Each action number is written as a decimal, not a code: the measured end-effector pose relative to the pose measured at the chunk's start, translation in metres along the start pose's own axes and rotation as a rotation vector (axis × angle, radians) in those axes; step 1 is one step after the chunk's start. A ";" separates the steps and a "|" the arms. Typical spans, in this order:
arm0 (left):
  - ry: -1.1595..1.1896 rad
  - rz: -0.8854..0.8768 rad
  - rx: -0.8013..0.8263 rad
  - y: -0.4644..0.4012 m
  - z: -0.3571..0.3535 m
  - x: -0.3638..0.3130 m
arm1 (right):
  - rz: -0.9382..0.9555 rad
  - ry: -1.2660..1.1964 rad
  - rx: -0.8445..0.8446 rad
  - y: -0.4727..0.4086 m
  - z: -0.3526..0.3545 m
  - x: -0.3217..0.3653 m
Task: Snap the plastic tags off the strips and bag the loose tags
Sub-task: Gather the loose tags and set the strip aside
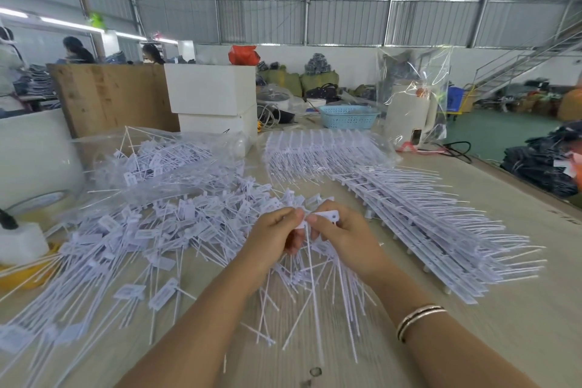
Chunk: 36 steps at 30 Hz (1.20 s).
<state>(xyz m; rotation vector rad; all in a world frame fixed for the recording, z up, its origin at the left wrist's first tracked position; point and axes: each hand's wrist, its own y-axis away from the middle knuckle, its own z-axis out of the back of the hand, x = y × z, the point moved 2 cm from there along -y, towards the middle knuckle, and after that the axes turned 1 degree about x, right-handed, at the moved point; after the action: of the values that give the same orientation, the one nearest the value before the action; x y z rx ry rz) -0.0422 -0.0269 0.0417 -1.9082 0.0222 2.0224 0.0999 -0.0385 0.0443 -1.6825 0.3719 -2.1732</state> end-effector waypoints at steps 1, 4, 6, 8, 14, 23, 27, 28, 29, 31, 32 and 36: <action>0.112 0.030 -0.015 0.001 -0.003 0.000 | 0.021 -0.039 -0.042 0.000 -0.001 0.001; 0.448 0.107 -0.039 0.000 -0.015 0.000 | 0.098 -0.118 -0.140 -0.001 -0.004 0.003; 0.585 0.137 -0.057 -0.002 -0.020 0.002 | 0.131 -0.176 -0.170 -0.001 -0.005 0.004; 0.646 0.155 -0.061 -0.002 -0.024 0.001 | 0.138 -0.185 -0.177 -0.001 -0.007 0.004; 0.961 0.137 -0.028 -0.005 -0.010 -0.008 | 0.010 -0.553 -0.420 -0.005 0.012 0.008; -0.377 -0.080 -0.214 -0.025 0.016 -0.011 | -0.315 0.014 -0.272 -0.039 0.012 -0.001; -0.696 -0.048 -0.328 -0.043 0.011 -0.005 | -0.348 0.303 -0.205 -0.060 0.003 -0.010; -0.772 -0.027 -0.335 -0.046 0.011 -0.006 | -0.374 0.402 -0.187 -0.061 0.003 -0.014; -0.822 -0.003 -0.335 -0.049 0.012 -0.007 | -0.399 0.451 -0.174 -0.061 0.003 -0.018; -0.891 0.012 -0.348 -0.050 0.016 -0.006 | -0.399 0.453 -0.162 -0.057 0.004 -0.021; -0.929 -0.012 -0.359 -0.048 0.020 -0.007 | -0.365 0.471 -0.171 -0.053 0.006 -0.021; -1.070 -0.045 -0.356 -0.028 0.049 -0.010 | -0.186 0.644 -0.289 -0.032 0.028 -0.017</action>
<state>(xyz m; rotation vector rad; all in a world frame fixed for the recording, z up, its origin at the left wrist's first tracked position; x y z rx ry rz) -0.0815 0.0091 0.0622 -0.7212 -0.6652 2.8639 0.1268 -0.0015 0.0504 -1.1252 0.7518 -2.8902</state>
